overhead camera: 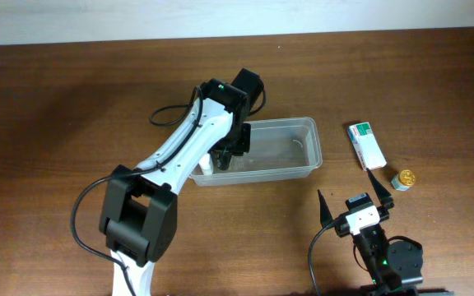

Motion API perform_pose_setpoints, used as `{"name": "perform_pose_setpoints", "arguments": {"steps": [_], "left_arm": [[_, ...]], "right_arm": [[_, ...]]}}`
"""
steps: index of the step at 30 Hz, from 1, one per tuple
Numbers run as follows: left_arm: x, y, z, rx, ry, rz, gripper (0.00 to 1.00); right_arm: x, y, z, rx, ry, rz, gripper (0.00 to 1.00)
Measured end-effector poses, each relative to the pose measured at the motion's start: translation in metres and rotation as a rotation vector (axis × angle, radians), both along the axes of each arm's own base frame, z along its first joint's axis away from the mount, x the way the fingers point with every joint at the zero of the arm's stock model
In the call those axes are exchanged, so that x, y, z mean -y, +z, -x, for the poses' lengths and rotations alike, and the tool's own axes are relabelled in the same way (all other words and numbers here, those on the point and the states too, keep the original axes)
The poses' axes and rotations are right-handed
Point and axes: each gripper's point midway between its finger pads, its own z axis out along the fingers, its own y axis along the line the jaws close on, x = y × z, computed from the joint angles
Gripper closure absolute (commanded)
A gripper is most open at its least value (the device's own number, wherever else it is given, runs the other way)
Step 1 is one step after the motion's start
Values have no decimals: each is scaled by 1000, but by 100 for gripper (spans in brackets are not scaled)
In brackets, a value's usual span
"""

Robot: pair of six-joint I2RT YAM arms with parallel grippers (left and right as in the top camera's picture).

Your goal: Pack container

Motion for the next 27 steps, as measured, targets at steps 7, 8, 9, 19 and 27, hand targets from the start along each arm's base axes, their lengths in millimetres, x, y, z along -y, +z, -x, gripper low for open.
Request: {"name": "perform_pose_setpoints", "arguments": {"steps": [7,8,9,19,27], "left_arm": [[-1,-2,0,-3,1,-6,61],[-1,-3,0,-4,1,-7,61],[-1,-4,0,-6,1,-8,61],[1,-6,-2,-1,4,-5,62],[4,9,-8,19,3,8,61]], "right_arm": [[0,0,0,0,0,0,2],[0,0,0,0,0,0,2],[0,0,0,0,0,0,2],[0,0,0,0,0,0,2],[0,0,0,0,0,0,2]]}}
